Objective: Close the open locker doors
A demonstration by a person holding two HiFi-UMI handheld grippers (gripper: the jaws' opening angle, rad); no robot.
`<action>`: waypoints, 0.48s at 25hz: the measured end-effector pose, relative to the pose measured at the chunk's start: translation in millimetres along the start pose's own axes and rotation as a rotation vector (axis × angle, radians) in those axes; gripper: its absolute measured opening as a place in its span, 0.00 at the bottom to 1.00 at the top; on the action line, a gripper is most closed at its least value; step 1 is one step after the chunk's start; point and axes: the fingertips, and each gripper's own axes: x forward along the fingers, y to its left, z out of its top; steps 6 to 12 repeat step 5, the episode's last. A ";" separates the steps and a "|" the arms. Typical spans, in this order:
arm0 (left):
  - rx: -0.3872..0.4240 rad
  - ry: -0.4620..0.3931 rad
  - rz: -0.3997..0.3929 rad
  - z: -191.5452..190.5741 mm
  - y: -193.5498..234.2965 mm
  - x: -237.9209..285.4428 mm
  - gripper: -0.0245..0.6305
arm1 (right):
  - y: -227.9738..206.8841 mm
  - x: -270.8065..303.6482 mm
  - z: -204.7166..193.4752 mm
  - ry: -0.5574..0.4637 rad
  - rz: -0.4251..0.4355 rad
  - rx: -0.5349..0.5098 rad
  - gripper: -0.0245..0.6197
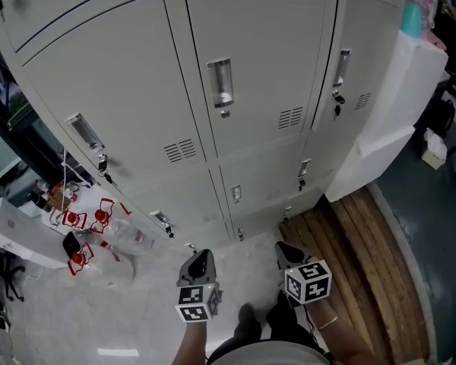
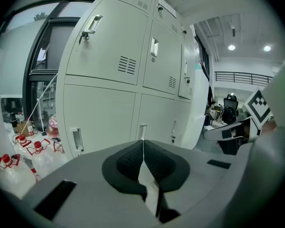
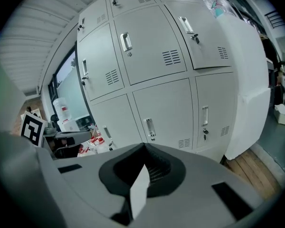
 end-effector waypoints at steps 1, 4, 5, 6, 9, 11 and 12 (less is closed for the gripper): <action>-0.003 -0.001 0.000 0.2 0.1 0.1 0.07 | 0.8 0.8 1.2 -0.004 0.000 -0.001 0.04; -0.014 0.003 -0.001 -1.7 0.1 -1.7 0.07 | 3.3 1.5 2.5 -0.010 0.000 0.003 0.04; -0.018 0.005 0.000 -2.6 0.2 -2.7 0.07 | 4.2 1.4 2.4 -0.011 0.000 0.005 0.04; -0.018 0.005 0.000 -2.6 0.2 -2.7 0.07 | 4.2 1.4 2.4 -0.011 0.000 0.005 0.04; -0.018 0.005 0.000 -2.6 0.2 -2.7 0.07 | 4.2 1.4 2.4 -0.011 0.000 0.005 0.04; -0.018 0.005 0.000 -2.6 0.2 -2.7 0.07 | 4.2 1.4 2.4 -0.011 0.000 0.005 0.04; -0.018 0.005 0.000 -2.6 0.2 -2.7 0.07 | 4.2 1.4 2.4 -0.011 0.000 0.005 0.04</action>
